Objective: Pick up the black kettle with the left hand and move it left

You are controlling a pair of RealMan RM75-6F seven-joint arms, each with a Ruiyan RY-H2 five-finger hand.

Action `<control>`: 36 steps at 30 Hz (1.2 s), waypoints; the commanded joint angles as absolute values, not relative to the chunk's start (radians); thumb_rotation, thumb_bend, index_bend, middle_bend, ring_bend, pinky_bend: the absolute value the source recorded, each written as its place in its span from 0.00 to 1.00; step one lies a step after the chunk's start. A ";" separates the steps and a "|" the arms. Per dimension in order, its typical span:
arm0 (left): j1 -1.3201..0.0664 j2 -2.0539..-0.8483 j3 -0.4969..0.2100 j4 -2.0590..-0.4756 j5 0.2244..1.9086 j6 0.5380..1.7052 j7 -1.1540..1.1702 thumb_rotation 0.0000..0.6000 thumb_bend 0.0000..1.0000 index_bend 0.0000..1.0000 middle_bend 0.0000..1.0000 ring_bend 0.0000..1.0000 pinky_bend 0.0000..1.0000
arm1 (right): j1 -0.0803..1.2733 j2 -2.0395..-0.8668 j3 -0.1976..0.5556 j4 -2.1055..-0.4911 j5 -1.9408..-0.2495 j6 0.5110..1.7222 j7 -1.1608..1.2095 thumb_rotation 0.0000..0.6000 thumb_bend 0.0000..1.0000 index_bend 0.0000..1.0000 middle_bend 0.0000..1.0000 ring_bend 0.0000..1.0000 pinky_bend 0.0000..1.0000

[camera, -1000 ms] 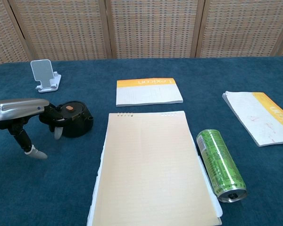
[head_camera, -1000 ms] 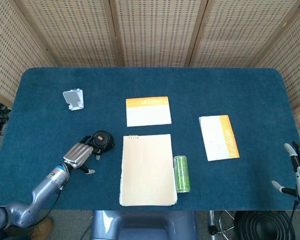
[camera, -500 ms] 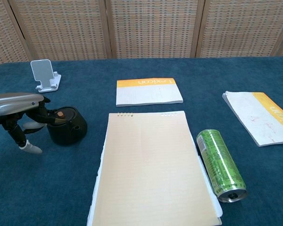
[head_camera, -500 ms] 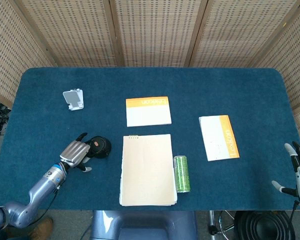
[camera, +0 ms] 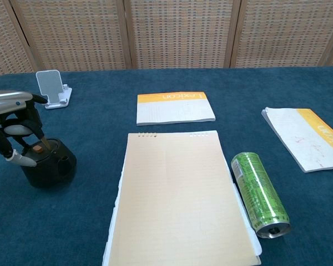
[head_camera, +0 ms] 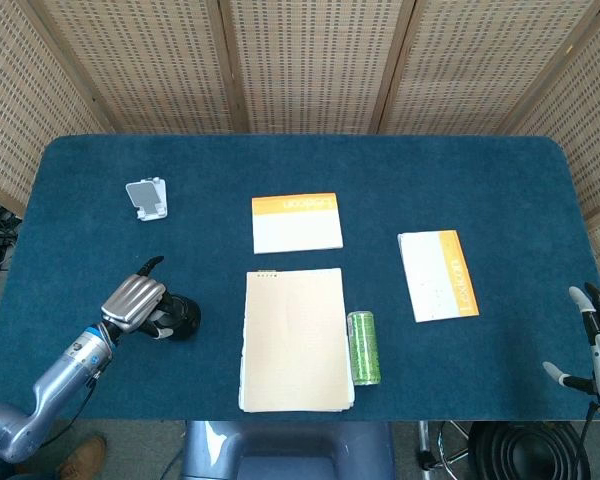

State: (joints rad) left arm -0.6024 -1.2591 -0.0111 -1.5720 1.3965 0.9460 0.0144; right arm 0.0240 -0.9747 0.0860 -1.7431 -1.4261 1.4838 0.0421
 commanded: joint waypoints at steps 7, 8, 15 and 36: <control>-0.576 -1.162 -0.032 -1.711 1.310 0.975 0.090 0.46 0.00 1.00 1.00 0.86 0.00 | 0.018 -0.967 0.085 -1.748 -1.435 1.496 0.053 1.00 0.00 0.03 0.00 0.00 0.00; -0.573 -1.152 -0.036 -1.729 1.300 0.984 0.104 0.42 0.00 1.00 1.00 0.86 0.00 | 0.017 -0.966 0.085 -1.749 -1.437 1.498 0.056 1.00 0.00 0.03 0.00 0.00 0.00; -0.573 -1.100 -0.044 -1.809 1.254 0.983 0.173 0.39 0.00 1.00 1.00 0.87 0.01 | 0.013 -0.960 0.082 -1.753 -1.448 1.507 0.067 1.00 0.00 0.03 0.00 0.00 0.00; -0.593 -1.101 -0.038 -1.820 1.201 0.955 0.271 0.19 0.86 1.00 1.00 0.87 0.04 | 0.015 -0.961 0.082 -1.753 -1.445 1.500 0.070 1.00 0.00 0.03 0.00 0.00 0.00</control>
